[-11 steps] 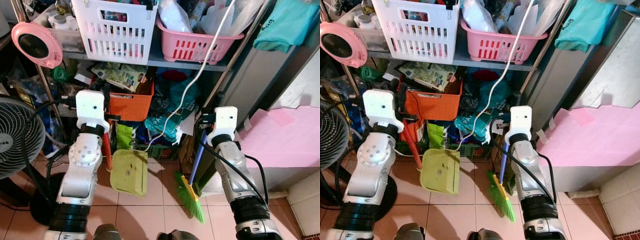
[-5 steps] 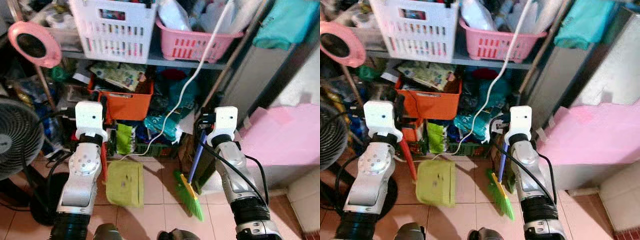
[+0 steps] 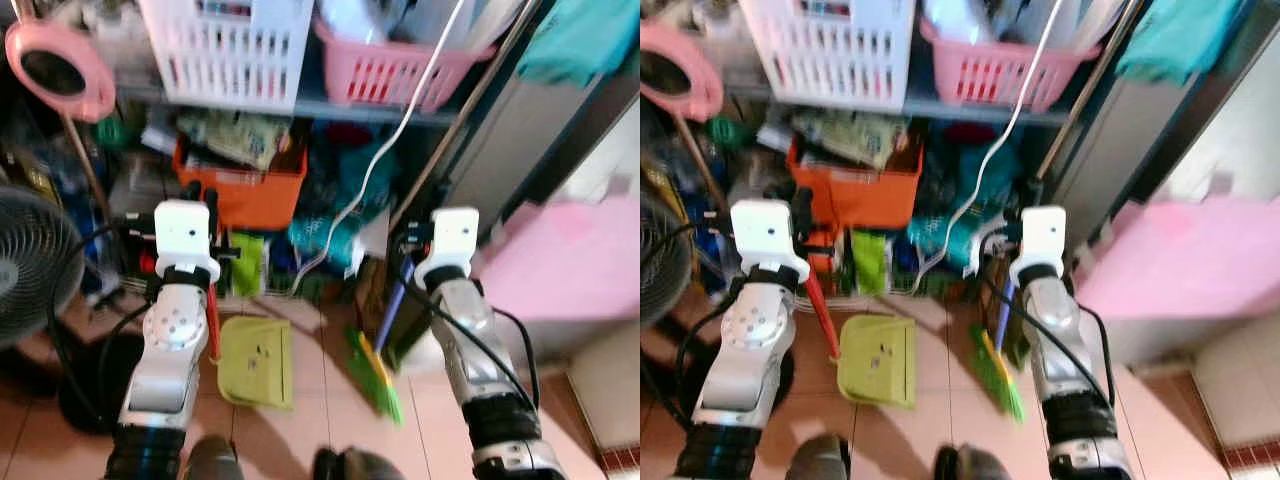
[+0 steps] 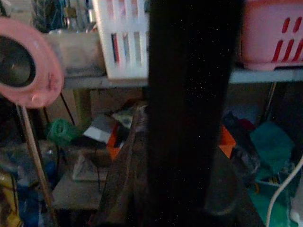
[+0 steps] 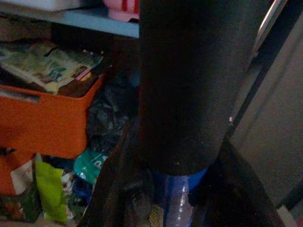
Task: Sweep floor
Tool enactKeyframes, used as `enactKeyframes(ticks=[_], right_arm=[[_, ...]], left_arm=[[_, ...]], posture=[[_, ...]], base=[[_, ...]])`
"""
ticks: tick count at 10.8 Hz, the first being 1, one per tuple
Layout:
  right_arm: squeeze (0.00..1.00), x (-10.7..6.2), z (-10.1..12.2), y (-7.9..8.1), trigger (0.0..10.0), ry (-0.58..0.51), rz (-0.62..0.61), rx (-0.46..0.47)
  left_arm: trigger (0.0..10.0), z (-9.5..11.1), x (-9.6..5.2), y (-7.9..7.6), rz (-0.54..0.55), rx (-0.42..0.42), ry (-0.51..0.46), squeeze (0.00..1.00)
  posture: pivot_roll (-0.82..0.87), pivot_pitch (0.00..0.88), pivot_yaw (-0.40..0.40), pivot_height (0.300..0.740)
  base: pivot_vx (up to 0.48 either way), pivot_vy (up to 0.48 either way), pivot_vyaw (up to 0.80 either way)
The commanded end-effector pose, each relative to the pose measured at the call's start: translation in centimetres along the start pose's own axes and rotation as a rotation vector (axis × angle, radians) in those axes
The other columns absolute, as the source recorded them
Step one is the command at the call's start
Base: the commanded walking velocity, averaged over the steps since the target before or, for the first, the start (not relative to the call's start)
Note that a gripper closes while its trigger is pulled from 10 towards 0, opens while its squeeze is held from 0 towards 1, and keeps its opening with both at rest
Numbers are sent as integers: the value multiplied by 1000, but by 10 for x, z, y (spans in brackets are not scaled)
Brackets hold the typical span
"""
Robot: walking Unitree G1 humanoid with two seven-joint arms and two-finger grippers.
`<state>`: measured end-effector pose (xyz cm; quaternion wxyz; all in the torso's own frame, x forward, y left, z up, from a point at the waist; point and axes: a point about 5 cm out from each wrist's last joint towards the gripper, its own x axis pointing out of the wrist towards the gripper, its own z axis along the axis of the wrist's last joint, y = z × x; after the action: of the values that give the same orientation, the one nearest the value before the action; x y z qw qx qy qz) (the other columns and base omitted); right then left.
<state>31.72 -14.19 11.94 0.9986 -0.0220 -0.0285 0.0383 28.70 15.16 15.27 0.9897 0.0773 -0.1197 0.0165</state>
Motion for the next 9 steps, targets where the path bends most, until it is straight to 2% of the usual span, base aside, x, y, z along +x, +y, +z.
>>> enactKeyframes(ticks=[1,6,7,9], right_arm=[[0,-2,-3,-3,10000,25,-3,7],[0,-2,-4,0,10000,34,7,12],[0,-3,-5,-1,10000,35,7,11],[0,-3,-6,-1,10000,42,18,23]], left_arm=[[10000,14,2,0,-1,3,-63,0],[10000,12,2,0,-2,7,-54,0],[10000,12,2,0,-1,15,-55,0],[10000,1,0,5,57,3,7,0]], posture=[[91,69,-124,740],[90,76,-123,740],[90,74,-120,740],[90,68,-120,740]], base=[[-375,0,0],[-364,0,0],[0,0,0],[0,0,0]])
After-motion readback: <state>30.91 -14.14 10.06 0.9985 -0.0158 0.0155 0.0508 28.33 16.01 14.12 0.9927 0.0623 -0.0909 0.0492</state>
